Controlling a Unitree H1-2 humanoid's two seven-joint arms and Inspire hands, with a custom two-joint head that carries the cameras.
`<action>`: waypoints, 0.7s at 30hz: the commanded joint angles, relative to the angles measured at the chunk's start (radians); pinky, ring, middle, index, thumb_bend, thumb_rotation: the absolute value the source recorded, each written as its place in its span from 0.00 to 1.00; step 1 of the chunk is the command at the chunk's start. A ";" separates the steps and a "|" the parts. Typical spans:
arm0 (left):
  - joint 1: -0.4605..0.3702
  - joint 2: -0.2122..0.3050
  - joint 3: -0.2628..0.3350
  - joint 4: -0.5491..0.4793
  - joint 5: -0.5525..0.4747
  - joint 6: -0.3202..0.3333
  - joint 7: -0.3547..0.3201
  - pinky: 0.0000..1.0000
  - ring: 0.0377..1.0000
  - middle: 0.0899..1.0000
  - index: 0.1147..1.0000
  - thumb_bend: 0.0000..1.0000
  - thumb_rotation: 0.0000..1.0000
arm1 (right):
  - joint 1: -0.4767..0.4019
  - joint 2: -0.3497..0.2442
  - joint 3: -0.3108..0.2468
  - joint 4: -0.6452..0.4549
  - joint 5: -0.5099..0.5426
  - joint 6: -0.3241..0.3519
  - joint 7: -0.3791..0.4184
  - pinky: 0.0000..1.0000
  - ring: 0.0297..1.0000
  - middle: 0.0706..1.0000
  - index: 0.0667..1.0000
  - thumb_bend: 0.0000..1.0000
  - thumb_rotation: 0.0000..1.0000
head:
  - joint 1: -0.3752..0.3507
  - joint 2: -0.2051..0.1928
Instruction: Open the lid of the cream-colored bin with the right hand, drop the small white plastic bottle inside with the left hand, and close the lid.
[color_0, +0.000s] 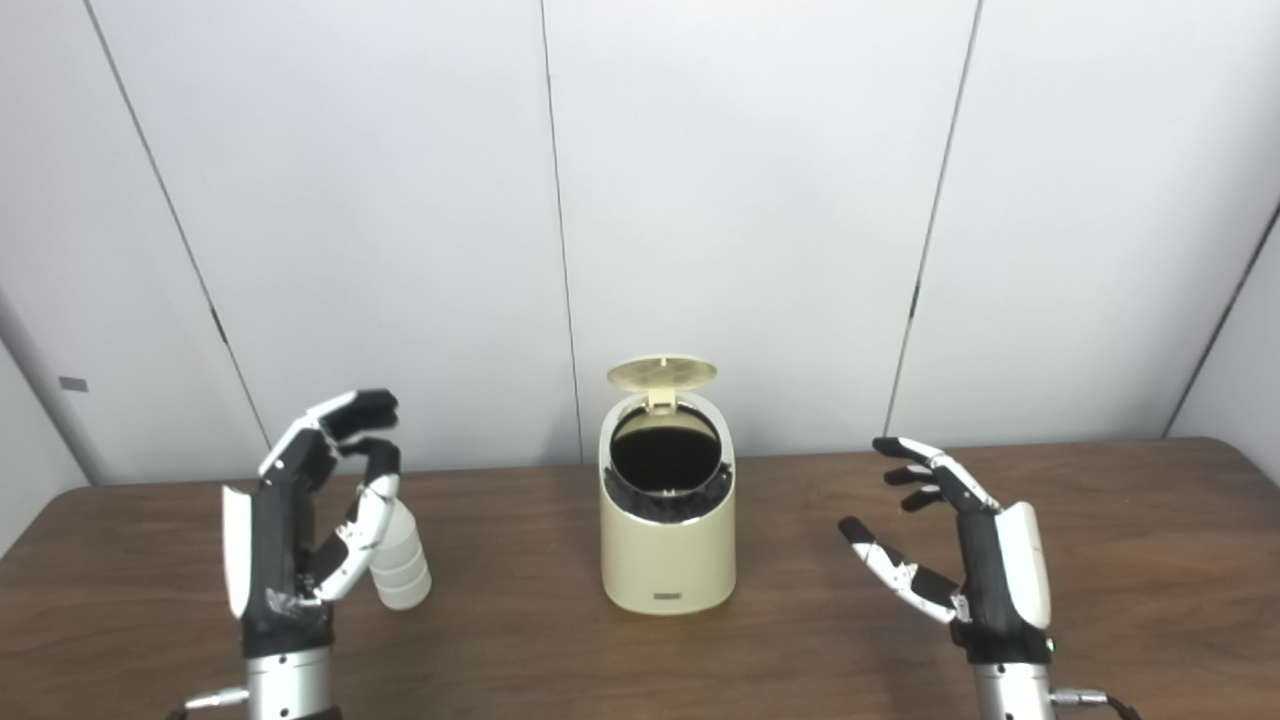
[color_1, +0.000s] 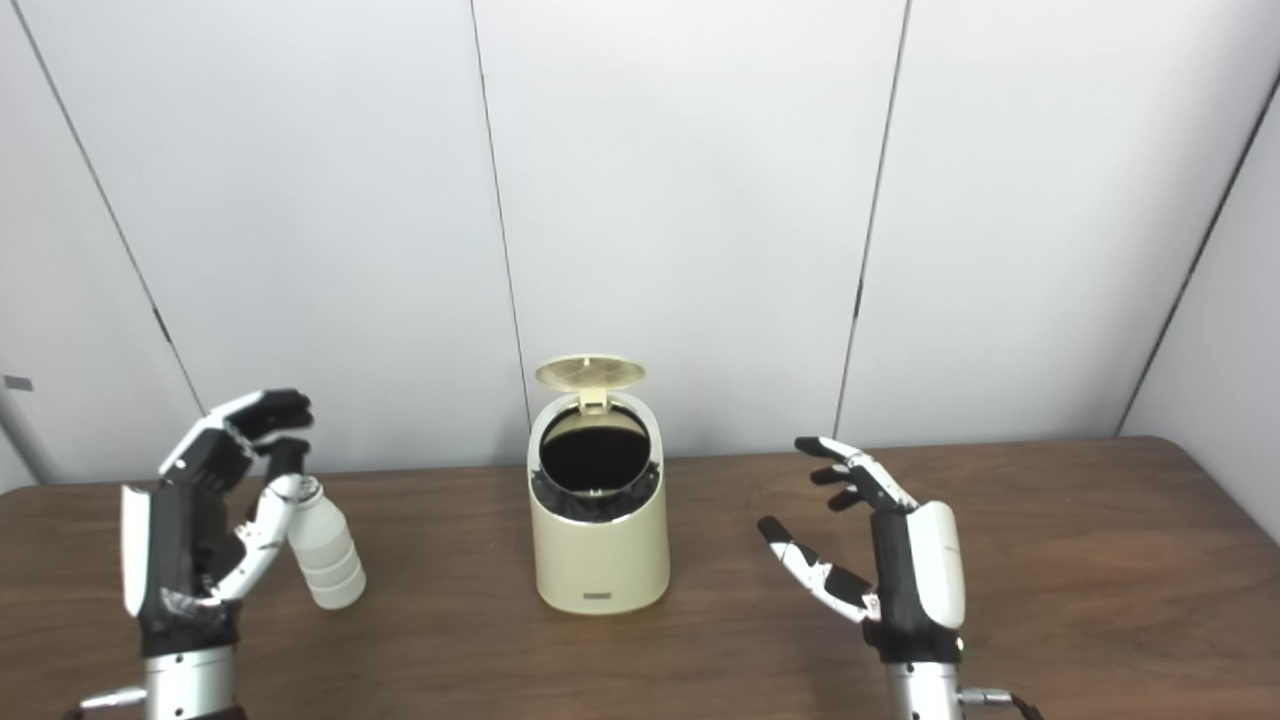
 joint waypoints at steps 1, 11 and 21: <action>-0.042 0.024 0.017 -0.064 0.019 0.033 -0.011 0.64 0.73 0.75 0.71 0.56 0.45 | -0.035 -0.008 -0.008 -0.016 -0.001 -0.027 -0.014 0.46 0.60 0.70 0.68 0.32 0.27 | 0.011 -0.003; -0.039 0.078 0.101 -0.201 -0.052 0.192 -0.055 0.88 0.91 0.87 0.87 1.00 0.39 | -0.040 -0.029 -0.014 0.022 0.021 -0.075 -0.014 0.40 0.55 0.69 0.68 0.32 0.12 | 0.046 -0.006; 0.036 0.147 0.086 -0.211 0.054 0.483 -0.162 0.95 1.00 1.00 1.00 1.00 0.48 | -0.029 -0.053 -0.019 0.028 0.018 -0.094 -0.011 0.37 0.52 0.66 0.67 0.34 0.02 | 0.123 0.003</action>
